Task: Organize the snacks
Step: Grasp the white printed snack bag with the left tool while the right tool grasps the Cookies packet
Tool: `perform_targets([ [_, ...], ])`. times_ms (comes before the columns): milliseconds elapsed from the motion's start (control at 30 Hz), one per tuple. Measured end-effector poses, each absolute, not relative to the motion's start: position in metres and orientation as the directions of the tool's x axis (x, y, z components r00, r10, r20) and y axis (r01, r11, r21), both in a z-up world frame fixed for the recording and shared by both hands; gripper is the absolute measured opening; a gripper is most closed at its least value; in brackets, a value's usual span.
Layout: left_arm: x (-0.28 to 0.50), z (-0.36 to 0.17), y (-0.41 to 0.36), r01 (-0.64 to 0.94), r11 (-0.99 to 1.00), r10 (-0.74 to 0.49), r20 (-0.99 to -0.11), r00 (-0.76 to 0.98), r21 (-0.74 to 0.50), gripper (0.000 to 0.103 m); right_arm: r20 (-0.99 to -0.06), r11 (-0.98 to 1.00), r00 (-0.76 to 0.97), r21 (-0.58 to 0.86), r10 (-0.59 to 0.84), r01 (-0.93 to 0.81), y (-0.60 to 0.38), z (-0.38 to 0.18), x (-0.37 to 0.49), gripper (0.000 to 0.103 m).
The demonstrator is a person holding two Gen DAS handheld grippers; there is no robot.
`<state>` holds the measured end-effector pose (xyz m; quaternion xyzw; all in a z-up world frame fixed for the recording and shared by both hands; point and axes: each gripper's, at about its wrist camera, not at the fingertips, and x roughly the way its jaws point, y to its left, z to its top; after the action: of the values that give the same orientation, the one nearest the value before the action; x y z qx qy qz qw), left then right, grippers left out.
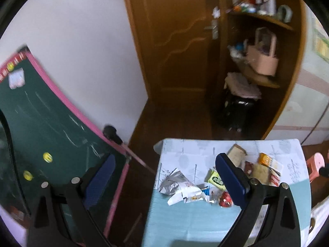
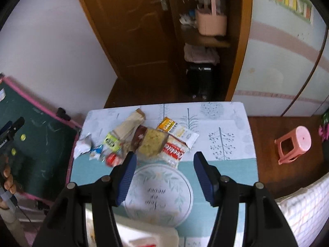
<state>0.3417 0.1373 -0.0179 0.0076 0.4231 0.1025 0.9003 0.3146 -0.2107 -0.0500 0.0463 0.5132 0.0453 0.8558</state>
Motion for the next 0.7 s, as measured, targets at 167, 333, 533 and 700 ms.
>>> perform_targets([
  [167,0.386,-0.094,0.148,-0.203,0.972,0.204,-0.854,0.478,0.119,0.098,-0.919,0.989,0.375,0.143,0.121,0.033,-0.218,-0.107,0.360,0.058],
  [333,0.407,-0.170,0.154,-0.226,0.968,0.181,-0.926,0.332,0.108,0.097,-0.947,0.977,0.284,0.187,0.153,0.099,-0.222,-0.165,0.388,0.058],
  [533,0.416,-0.222,0.151,-0.220,0.971,0.144,-0.959,0.244,0.090,0.097,-0.963,0.963,0.209,0.210,0.173,0.171,-0.223,-0.219,0.403,0.058],
  [700,0.419,-0.240,0.146,-0.207,0.975,0.130,-0.966,0.224,0.083,0.097,-0.962,0.952,0.191,0.232,0.194,0.199,-0.221,-0.236,0.409,0.058],
])
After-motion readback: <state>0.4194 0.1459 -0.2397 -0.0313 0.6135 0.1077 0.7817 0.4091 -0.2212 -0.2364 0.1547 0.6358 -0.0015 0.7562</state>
